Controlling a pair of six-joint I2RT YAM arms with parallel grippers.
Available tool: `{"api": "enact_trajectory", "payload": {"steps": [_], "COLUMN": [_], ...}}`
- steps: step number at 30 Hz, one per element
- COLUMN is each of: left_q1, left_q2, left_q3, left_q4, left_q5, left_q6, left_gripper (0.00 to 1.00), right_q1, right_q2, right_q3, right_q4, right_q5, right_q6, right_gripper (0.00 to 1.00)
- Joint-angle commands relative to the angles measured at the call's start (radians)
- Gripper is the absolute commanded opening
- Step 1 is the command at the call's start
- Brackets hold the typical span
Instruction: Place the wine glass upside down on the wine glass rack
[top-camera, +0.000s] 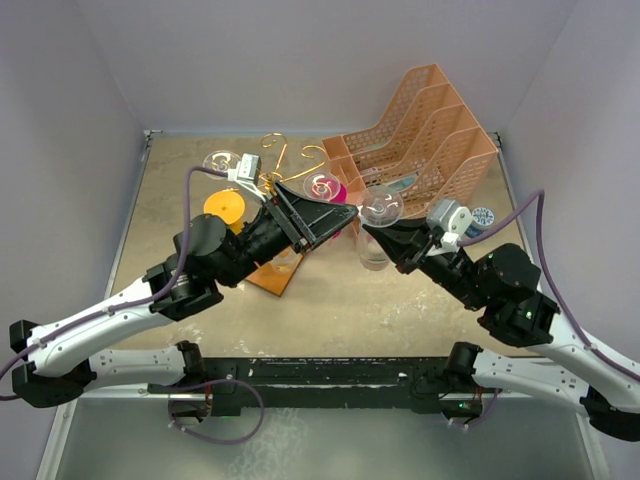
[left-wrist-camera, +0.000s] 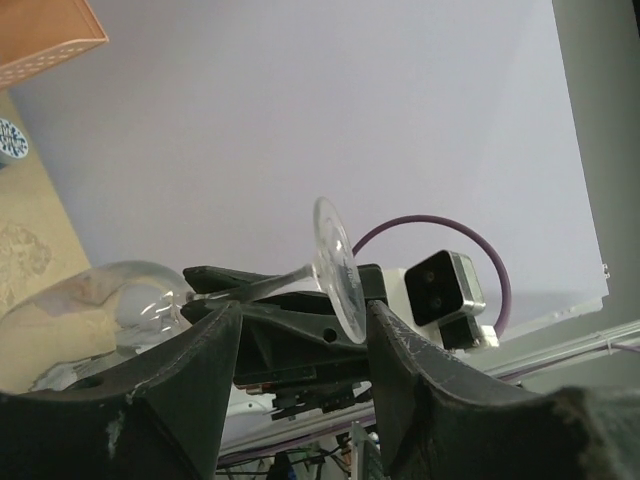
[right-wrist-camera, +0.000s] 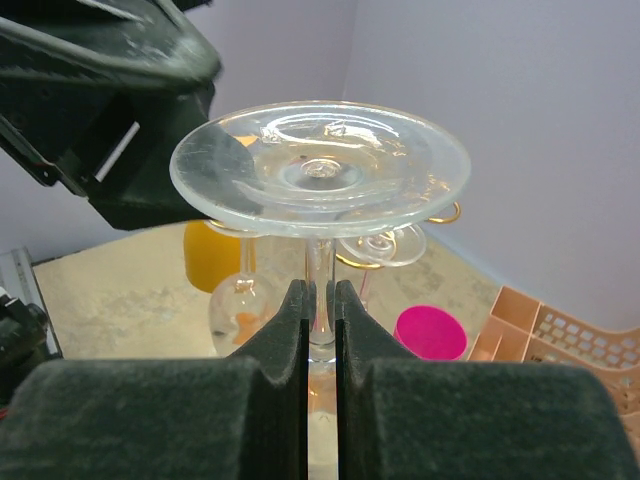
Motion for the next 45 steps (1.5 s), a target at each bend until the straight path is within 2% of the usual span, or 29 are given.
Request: {"api": "enact_trajectory", "payload": {"steps": [1,6,10,13,19,22,23,24,27,29,33,35,42,45], "left_q1": [-0.005,-0.005,-0.005,-0.005,-0.005,-0.005,-0.005,-0.005,-0.005,-0.005,-0.005,-0.005,0.006,0.081], "left_q2": [0.027,0.032,0.009,-0.001,-0.003,0.007,0.012,0.016,0.031,0.044,0.095,0.113,0.2,0.258], "left_q3": [0.042,0.041,0.024,0.021,0.036,0.048,0.054,0.061,0.095,0.132,0.197,0.224,0.427,0.512], "left_q4": [0.029,0.02,0.012,0.004,-0.015,-0.015,-0.015,-0.013,-0.009,-0.012,-0.004,-0.009,-0.119,-0.116], "left_q5": [0.014,0.017,-0.015,-0.037,-0.063,-0.06,-0.056,-0.052,-0.042,-0.035,0.003,0.007,-0.065,0.017], "left_q6": [-0.089,-0.09,-0.088,-0.091,-0.089,-0.087,-0.084,-0.083,-0.067,-0.055,-0.053,-0.036,0.143,0.129], "left_gripper": [0.5,0.49,0.4,0.31,0.0,0.0,0.0,0.0,0.0,0.0,0.0,0.0,0.0,0.0], "right_q1": [-0.002,-0.002,-0.002,-0.002,-0.002,-0.002,-0.002,-0.002,-0.002,-0.003,-0.002,-0.002,-0.002,-0.002], "right_q2": [0.006,0.027,0.026,0.029,0.042,0.048,0.049,0.049,0.044,0.03,-0.021,-0.058,-0.183,-0.177], "right_q3": [0.006,0.002,-0.009,-0.009,-0.005,-0.002,0.003,0.008,0.027,0.036,0.083,0.101,0.085,0.103], "right_q4": [0.131,0.124,0.124,0.108,0.088,0.088,0.085,0.078,0.038,0.003,-0.125,-0.184,-0.18,-0.203], "right_q5": [-0.048,-0.063,-0.085,-0.125,-0.151,-0.133,-0.12,-0.108,-0.091,-0.061,0.075,0.096,0.109,0.1], "right_q6": [-0.086,-0.093,-0.093,-0.089,-0.073,-0.037,-0.02,-0.004,0.033,0.053,0.08,0.098,0.167,0.181], "right_gripper": [0.0,0.0,0.0,0.0,0.0,0.0,0.02,0.15,0.45,0.57,0.65,0.66,0.72,0.73]}}
